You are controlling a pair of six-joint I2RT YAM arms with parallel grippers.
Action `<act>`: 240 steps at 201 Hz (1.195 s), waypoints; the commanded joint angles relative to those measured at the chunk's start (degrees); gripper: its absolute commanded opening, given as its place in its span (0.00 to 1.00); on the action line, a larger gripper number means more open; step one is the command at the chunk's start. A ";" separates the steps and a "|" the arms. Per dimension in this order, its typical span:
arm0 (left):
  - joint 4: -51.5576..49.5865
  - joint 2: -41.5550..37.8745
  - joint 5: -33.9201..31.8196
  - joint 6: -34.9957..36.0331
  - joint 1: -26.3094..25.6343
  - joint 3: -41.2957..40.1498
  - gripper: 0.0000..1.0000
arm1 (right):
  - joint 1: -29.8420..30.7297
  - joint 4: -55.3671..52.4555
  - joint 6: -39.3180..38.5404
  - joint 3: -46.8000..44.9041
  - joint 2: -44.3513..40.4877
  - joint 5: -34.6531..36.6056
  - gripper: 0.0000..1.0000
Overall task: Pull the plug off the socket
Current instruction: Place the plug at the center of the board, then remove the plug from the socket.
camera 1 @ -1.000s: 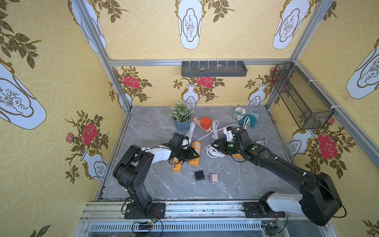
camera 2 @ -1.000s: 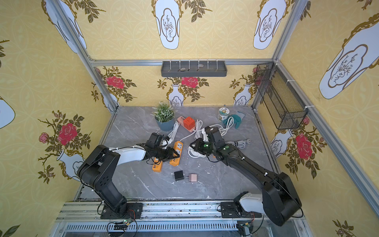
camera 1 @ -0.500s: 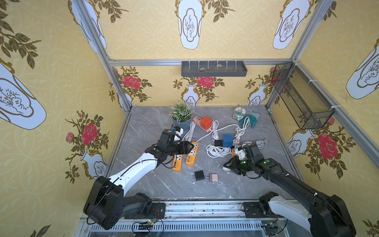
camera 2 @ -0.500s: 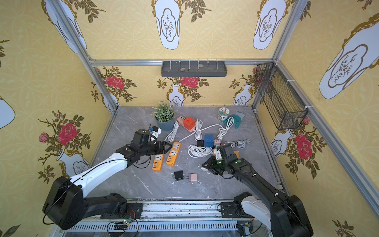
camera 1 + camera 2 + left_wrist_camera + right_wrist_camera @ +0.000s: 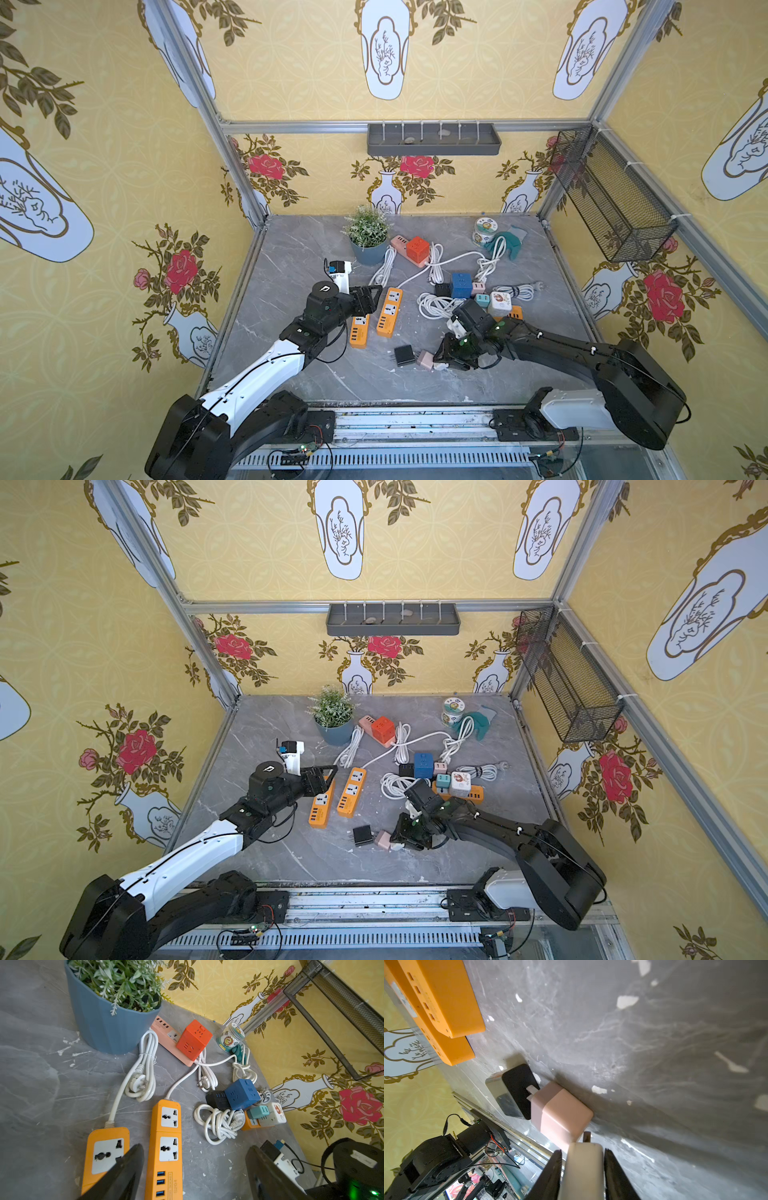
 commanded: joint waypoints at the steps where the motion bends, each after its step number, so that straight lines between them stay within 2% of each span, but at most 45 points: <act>1: 2.74 -0.70 -2.45 -0.76 0.14 -0.91 0.82 | 0.27 -3.14 -1.49 1.81 -0.14 5.17 0.46; 29: 2.56 -0.80 -2.19 -0.76 0.10 -0.81 0.82 | 0.26 -7.18 -3.61 4.67 -2.30 9.49 0.59; 51: 2.39 -1.38 -2.42 -0.76 0.14 -0.74 0.82 | 0.13 -8.69 -6.84 7.78 -5.95 14.99 0.63; 70: 2.98 -2.26 -3.42 -0.75 0.10 -1.40 0.82 | -1.30 -5.73 -11.47 10.81 -9.05 19.46 0.66; 84: 3.95 -2.66 -4.04 -0.68 0.14 -2.08 0.82 | -3.76 -1.03 -14.95 12.05 -10.70 21.76 0.72; 110: 4.32 -3.11 -4.86 -0.75 0.21 -2.92 0.84 | -13.47 13.66 -19.63 10.13 -11.58 17.08 0.81; 128: 3.72 -3.77 -6.45 -0.76 0.31 -3.65 0.93 | -20.67 27.61 -21.10 7.29 -10.17 10.45 0.99; 137: 3.39 -4.04 -8.00 -1.60 0.32 -4.27 1.00 | -23.07 34.81 -22.61 5.84 -8.37 7.93 0.98; 156: 3.29 -4.14 -9.79 -4.38 0.79 -5.74 1.00 | -25.62 40.41 -28.80 7.50 -2.16 4.97 0.98; 194: 2.10 -2.50 -6.86 -4.99 2.88 -5.50 1.00 | -27.97 25.54 -44.68 25.61 16.81 -3.43 0.98; 235: -3.17 -1.24 -6.68 -1.90 3.92 -1.94 1.00 | -27.10 11.36 -61.84 43.54 32.84 -4.17 0.98; 240: -3.74 -1.15 -6.73 -1.47 5.64 -1.53 1.00 | -26.91 9.74 -63.85 45.65 34.56 -4.21 0.98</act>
